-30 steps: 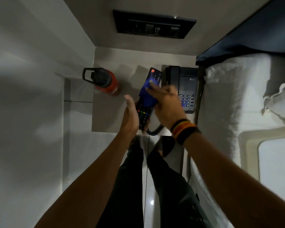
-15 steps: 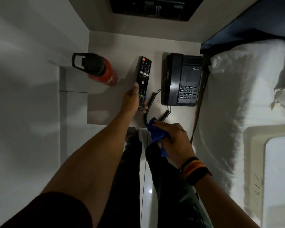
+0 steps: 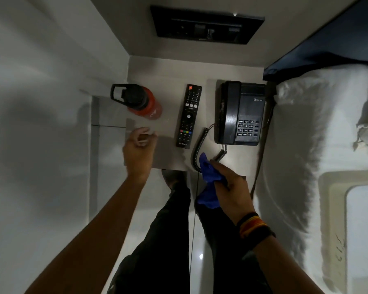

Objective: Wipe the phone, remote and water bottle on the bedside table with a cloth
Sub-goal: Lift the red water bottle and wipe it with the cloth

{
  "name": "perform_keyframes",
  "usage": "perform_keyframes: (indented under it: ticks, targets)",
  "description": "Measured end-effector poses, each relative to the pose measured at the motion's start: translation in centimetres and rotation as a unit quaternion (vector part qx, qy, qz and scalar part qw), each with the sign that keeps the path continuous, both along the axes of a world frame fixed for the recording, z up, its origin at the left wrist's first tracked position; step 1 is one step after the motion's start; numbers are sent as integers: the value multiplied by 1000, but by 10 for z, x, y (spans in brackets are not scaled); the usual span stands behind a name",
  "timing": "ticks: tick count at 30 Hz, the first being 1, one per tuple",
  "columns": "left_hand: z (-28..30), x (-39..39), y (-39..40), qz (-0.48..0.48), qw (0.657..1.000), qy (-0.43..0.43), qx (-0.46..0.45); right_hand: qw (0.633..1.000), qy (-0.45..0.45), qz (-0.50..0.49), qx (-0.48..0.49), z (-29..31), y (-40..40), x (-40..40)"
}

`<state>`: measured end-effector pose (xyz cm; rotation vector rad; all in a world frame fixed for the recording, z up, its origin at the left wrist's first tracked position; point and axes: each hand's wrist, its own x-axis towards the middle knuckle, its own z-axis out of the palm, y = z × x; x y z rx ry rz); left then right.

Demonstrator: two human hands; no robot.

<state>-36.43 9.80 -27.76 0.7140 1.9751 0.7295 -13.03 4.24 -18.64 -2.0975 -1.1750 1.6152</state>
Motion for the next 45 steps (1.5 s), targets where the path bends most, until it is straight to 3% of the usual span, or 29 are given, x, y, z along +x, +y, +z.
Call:
perform_keyframes:
  ticks: [2, 7, 9, 14, 17, 21, 25, 28, 30, 32, 34, 37, 39, 45]
  targets:
    - [18, -25, 1, 16, 998, 35, 46, 1000, 13, -4, 13, 4, 11, -6]
    - [35, -58, 68, -150, 987, -24, 55, 993, 20, 41, 110, 14, 51, -17]
    - [34, -55, 101, -171, 984, -33, 45, 982, 7, 77, 173, 22, 75, -19]
    - [52, -48, 146, -57, 996, 1, 63, 941, 31, 64, 331, 42, 142, -46]
    - [71, -56, 157, 7, 990, -71, 118, 896, 1, 151, 418, 45, 169, -77]
    - [99, -66, 159, 5, 982, -135, 135, 840, -23, 346, 418, 33, 161, -112]
    - [112, -81, 147, 40, 989, -119, 75, 820, -46, 400, 407, 5, 106, -99]
    - [113, -84, 129, 51, 990, -117, 66, 831, -53, 431, 346, -15, 63, -77]
    - [112, -88, 119, 67, 989, -112, 75, 874, -32, 405, 267, -19, 49, -64]
    - [112, -92, 112, 87, 986, -116, 81, 930, -11, 309, 200, -13, 47, -57]
    - [112, -94, 108, 94, 984, -121, 87, 957, 3, 207, 203, 2, 58, -59]
    - [116, -89, 107, 72, 987, -110, 98, 930, 34, 126, 343, 29, 91, -80]
    - [120, -82, 110, 68, 987, -112, 95, 893, 20, 162, 420, 36, 113, -97]
    - [129, -80, 127, 107, 983, -106, 105, 877, -32, 333, 345, 2, 74, -104]
